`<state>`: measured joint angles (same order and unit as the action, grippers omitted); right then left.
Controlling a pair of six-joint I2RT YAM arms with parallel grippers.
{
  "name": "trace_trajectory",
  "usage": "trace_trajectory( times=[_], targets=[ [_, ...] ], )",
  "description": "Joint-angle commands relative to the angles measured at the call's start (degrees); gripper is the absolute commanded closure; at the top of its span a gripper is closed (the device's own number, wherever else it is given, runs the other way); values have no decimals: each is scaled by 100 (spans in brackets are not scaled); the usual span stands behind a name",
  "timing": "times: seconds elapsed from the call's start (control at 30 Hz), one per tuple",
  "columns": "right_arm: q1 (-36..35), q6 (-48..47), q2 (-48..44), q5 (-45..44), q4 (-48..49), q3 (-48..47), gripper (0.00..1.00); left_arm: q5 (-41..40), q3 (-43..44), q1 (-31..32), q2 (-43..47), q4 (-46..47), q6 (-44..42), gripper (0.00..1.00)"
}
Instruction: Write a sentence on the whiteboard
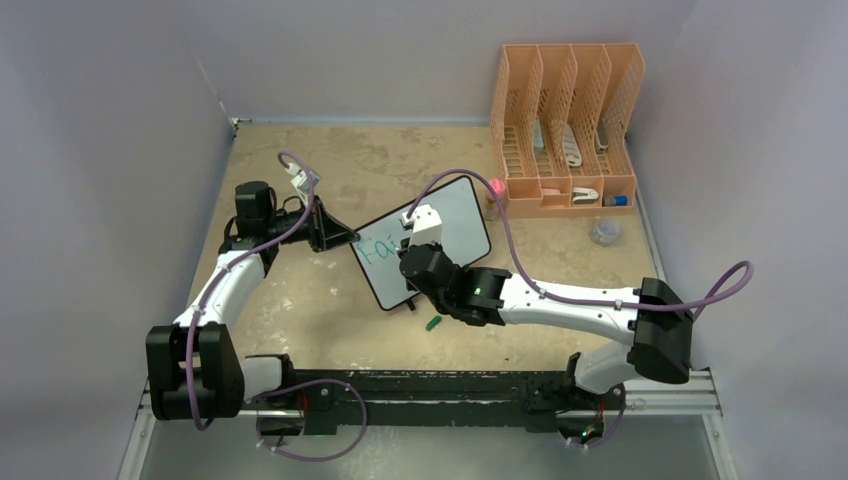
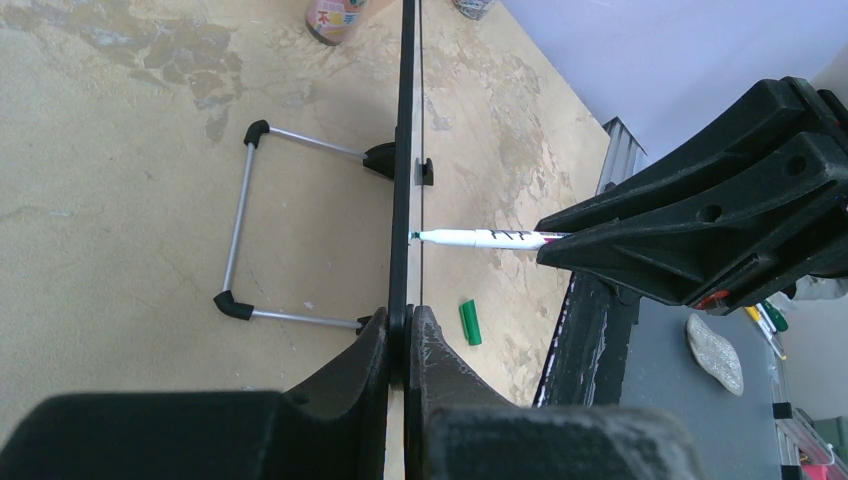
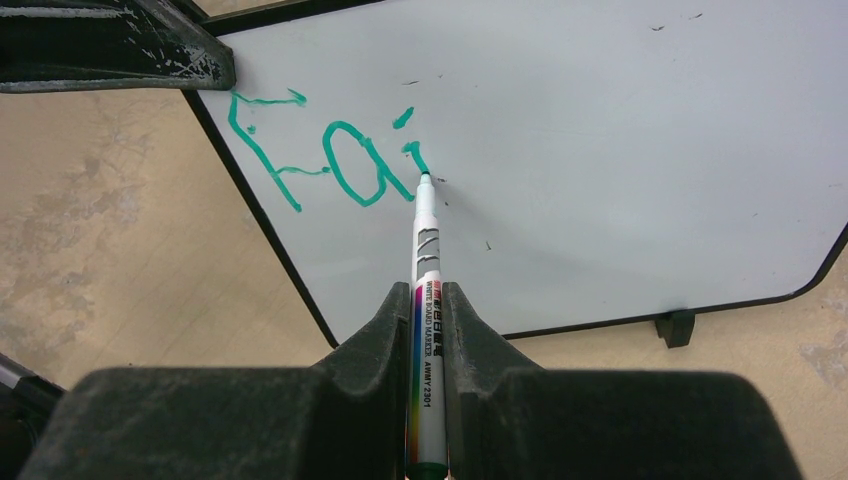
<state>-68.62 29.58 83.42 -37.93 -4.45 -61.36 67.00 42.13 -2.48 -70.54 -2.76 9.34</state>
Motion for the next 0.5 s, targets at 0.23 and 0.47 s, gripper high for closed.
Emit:
trace_trajectory(
  times=[0.23,0.47],
  targets=[
    [7,139,8,49,-148,133,100,-12,120,90,-47,-140,-170,100],
    [6,132,-14,9,-162,110,100,-14,120,85,-30,-150,-179,100]
  ],
)
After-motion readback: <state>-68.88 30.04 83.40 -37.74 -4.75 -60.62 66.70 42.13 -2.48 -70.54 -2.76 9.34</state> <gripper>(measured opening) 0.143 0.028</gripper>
